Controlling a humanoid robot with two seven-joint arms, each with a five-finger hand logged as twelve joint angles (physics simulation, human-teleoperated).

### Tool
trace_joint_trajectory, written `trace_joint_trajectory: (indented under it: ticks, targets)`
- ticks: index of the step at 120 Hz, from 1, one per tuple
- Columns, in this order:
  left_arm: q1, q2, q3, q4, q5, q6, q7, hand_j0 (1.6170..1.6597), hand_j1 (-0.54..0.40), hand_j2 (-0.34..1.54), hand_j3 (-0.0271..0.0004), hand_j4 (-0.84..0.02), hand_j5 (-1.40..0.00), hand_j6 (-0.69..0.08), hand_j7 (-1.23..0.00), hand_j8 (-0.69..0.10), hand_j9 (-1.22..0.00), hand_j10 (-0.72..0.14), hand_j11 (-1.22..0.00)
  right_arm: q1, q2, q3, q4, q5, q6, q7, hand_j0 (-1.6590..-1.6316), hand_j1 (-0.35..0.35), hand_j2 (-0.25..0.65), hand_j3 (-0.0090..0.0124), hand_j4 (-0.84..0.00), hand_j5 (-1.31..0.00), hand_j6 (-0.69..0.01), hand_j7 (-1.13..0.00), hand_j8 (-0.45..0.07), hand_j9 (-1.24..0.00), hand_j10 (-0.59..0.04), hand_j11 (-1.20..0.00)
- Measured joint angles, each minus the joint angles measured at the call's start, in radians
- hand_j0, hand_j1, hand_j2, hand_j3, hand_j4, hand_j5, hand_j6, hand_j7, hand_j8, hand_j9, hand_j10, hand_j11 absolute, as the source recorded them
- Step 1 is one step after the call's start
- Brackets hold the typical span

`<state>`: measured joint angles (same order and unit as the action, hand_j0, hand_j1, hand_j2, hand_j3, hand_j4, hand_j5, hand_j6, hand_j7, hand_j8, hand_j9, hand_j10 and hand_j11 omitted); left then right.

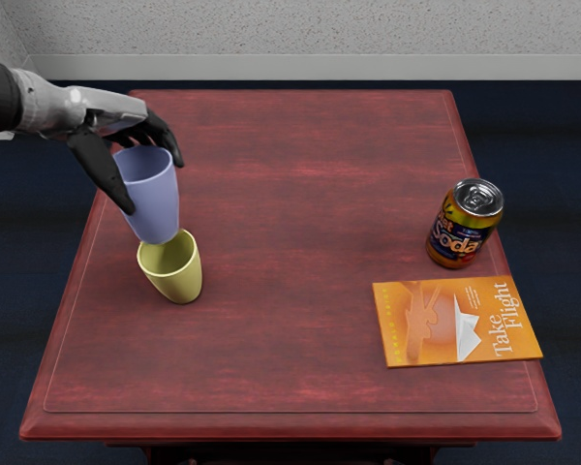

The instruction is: Pick up cup and place in cup with left hand

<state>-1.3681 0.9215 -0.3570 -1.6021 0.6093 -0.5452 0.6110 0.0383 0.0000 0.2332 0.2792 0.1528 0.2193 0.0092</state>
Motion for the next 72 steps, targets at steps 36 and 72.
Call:
trace_joint_trajectory:
  ticks: [36,72]
  targets:
    - [0.001,0.008,0.0,-0.014,-0.017,-0.03,0.0,1.6515,-0.155,0.1,0.0,-0.414,-0.73,-0.226,-0.72,-0.195,-0.7,-0.285,-0.72,0.0,0.0,0.0,0.0,0.0,0.0,0.0,-1.6581,-0.349,0.0,0.0,0.0,0.0,0.001,0.0,0.001,0.0,0.0,0.0]
    - [0.009,0.002,0.001,-0.02,-0.025,-0.045,0.0,1.6512,-0.158,0.11,0.0,-0.408,-0.74,-0.222,-0.73,-0.19,-0.7,-0.281,-0.72,0.0,0.0,0.0,0.0,0.0,0.0,0.0,-1.6581,-0.349,0.0,0.0,0.0,0.0,0.001,0.0,0.001,0.0,0.0,0.0]
